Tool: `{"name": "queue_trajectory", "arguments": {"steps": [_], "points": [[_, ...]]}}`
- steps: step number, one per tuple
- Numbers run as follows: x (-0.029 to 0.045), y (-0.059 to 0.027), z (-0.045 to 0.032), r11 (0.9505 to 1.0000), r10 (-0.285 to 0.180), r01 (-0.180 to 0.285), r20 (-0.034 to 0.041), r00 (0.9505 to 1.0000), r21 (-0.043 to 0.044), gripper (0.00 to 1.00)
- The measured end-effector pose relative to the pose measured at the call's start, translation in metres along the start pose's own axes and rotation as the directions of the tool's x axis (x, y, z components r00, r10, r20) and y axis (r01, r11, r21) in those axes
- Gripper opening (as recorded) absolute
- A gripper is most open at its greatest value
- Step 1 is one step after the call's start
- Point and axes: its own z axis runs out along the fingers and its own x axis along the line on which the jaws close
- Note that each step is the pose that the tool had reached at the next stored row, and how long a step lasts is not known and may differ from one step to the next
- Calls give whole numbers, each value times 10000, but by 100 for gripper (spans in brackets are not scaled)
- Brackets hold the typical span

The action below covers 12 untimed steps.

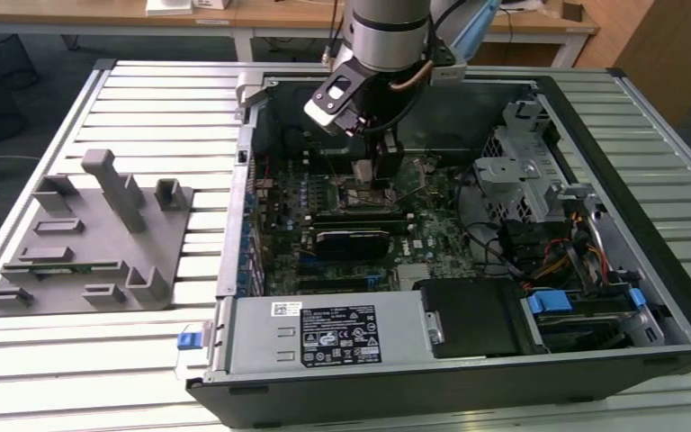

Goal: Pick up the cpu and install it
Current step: 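Place the cpu into insertion slot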

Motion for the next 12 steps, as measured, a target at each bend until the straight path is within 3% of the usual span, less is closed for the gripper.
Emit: {"name": "queue_trajectory", "arguments": {"steps": [3,12], "points": [[1,-1,26,10000,0,0,19,10000,1,55],[39,-3,155,10000,-2,1,253,9997,18,55]]}}
